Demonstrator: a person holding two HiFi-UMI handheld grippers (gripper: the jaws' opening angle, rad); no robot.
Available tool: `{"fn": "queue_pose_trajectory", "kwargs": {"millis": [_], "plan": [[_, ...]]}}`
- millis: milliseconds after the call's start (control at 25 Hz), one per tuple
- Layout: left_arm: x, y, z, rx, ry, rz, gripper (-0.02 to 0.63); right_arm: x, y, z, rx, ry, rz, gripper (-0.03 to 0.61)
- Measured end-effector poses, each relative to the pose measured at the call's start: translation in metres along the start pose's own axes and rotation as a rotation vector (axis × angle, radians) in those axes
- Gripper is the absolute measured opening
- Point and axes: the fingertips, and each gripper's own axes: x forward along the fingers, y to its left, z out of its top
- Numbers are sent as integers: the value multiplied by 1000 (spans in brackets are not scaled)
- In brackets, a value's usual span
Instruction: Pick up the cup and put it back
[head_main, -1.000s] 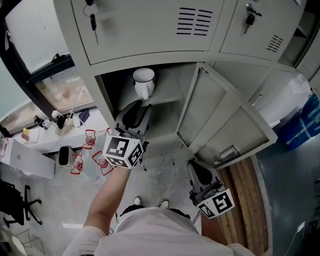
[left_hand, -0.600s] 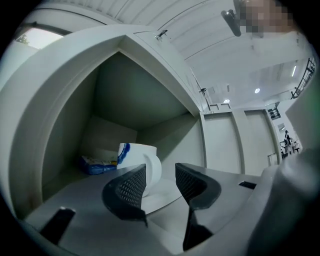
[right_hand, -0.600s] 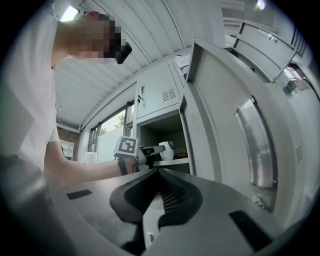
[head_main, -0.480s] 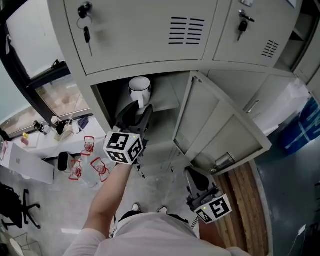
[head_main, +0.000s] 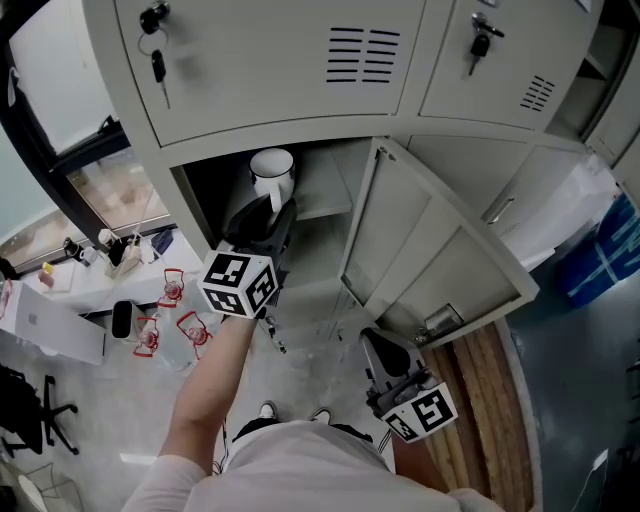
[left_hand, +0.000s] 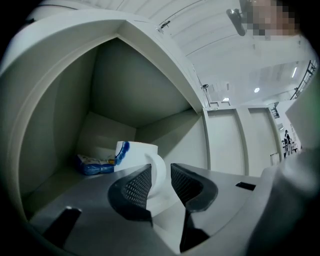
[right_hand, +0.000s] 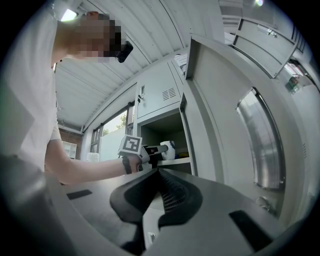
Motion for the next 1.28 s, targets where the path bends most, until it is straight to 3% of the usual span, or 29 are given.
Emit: {"fn": "queue_pose_trajectory", "kwargs": {"millis": [440,760,920,1280], "plan": [[10,-2,-1,7,22,-18,92,3,-2,-1,-5,10,19,17],[12,-7,-1,37,36,-87,69,5,-3,-2,-6,14,27,17],[8,-10,1,77,20,-103,63,7,-3,-2,-7,12,33,17],[-3,-20,9,64,-61,-176,58,11,-3,-2,-6,14,40,17]]}}
